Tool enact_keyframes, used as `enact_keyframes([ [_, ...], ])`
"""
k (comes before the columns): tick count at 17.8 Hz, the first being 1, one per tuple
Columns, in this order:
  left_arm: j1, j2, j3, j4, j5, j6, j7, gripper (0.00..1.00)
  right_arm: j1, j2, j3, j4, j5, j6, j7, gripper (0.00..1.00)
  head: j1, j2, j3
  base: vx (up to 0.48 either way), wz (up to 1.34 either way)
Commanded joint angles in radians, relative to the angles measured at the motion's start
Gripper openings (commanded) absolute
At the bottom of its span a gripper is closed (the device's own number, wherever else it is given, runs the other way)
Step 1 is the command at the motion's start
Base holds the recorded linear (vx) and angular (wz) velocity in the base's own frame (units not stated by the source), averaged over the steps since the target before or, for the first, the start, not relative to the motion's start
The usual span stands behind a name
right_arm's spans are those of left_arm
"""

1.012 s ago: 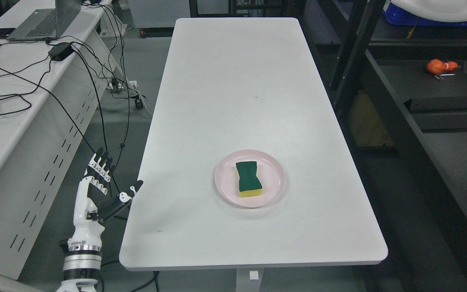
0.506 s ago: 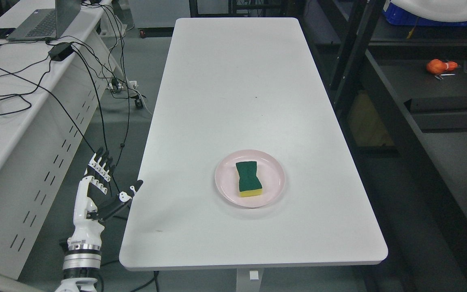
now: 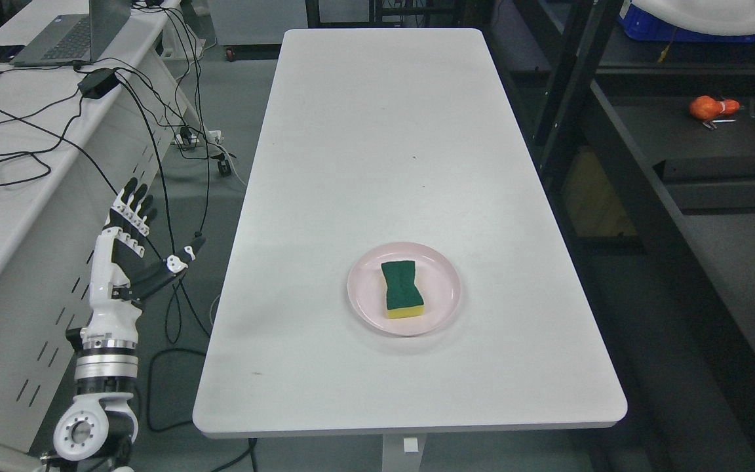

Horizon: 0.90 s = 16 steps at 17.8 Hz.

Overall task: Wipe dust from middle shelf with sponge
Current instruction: 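Raise the left hand and reach over the pink plate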

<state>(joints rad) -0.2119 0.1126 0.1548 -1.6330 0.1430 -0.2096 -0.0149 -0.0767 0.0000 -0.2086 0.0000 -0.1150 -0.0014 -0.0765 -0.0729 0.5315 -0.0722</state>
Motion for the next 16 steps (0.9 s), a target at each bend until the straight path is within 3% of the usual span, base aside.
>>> enact_keyframes([
  [1, -0.154, 0.179, -0.023, 0.099, -0.182, -0.178, -0.090, 0.99, -0.002, -0.017, 0.000, -0.017, 0.000, 0.072, 0.004, 1.00, 0.0000, 0.000, 0.000, 0.000, 0.00],
  [5, -0.222, 0.177, -0.168, 0.093, -0.389, -0.359, -0.186, 0.99, 0.000, -0.017, 0.000, -0.017, 0.000, 0.072, 0.004, 1.00, 0.0000, 0.000, 0.000, 0.000, 0.00],
  [12, -0.328, 0.112, -0.572, 0.096, -0.724, -0.366, -0.185, 0.99, 0.000, -0.017, 0.000, -0.017, 0.000, 0.072, 0.004, 1.00, 0.0000, 0.000, 0.000, 0.000, 0.00],
  [16, -0.415, 0.020, -0.739, 0.140, -0.929, -0.366, -0.188, 0.99, 0.000, -0.017, 0.000, -0.017, 0.000, 0.072, 0.004, 1.00, 0.0000, 0.000, 0.000, 0.000, 0.00],
])
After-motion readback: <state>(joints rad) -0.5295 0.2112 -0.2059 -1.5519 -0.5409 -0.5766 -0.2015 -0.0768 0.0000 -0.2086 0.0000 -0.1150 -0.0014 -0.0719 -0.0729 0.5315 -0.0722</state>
